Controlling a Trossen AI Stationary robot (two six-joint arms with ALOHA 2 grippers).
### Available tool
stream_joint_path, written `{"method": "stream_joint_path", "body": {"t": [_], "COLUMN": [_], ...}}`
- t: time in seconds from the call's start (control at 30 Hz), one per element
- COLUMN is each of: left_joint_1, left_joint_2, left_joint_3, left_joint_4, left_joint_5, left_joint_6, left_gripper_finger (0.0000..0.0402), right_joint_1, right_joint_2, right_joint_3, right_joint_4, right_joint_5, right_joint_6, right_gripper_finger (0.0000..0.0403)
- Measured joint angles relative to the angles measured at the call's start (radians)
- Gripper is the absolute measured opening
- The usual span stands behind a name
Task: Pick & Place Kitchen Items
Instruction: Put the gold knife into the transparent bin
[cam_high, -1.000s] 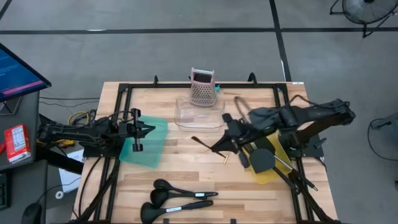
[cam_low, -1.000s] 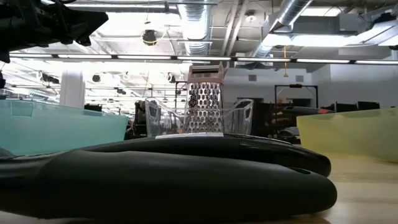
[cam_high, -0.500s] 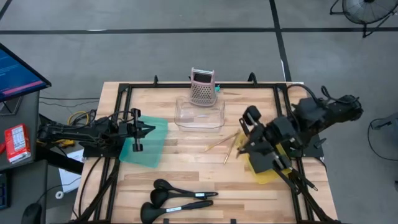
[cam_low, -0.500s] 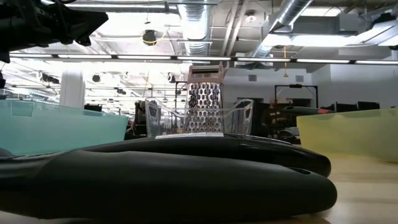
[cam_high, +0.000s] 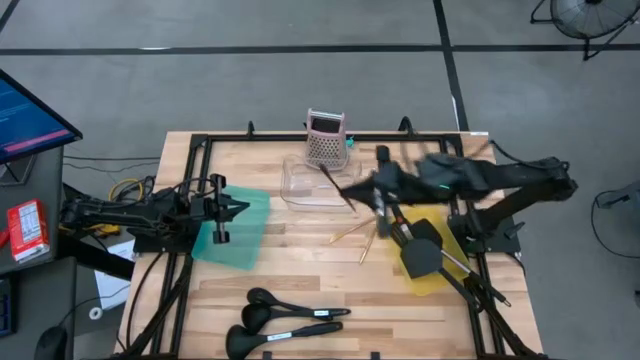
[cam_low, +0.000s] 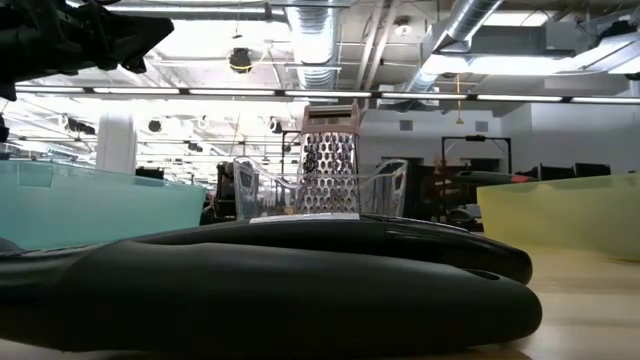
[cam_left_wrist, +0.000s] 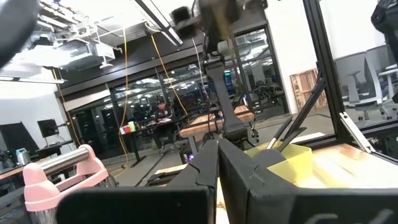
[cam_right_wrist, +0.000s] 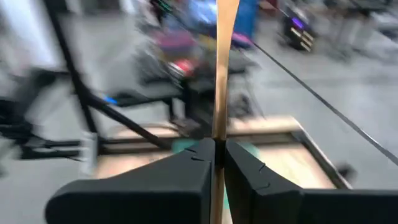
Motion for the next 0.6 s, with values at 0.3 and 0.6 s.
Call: {"method": "stream_joint_path", "body": {"t": [0.3, 0.6], "left_joint_1": [0.000, 0.000], "left_joint_2": [0.000, 0.000], "left_joint_3": [0.000, 0.000], "left_joint_4": [0.000, -0.001], "left_joint_5": [0.000, 0.000], "left_joint_6": [0.000, 0.000], "left_gripper_finger": [0.0002, 0.0002], "right_joint_1": [-0.225, -0.343], "right_joint_2": [0.252, 0.500], "right_joint_3": [-0.001, -0.001], "right_joint_4": [-0.122, -0.154], "right_joint_5": [-0.032, -0.081], "right_joint_6": [-0.014, -0.016], "right_gripper_finger": [0.0017, 0.0017]}}
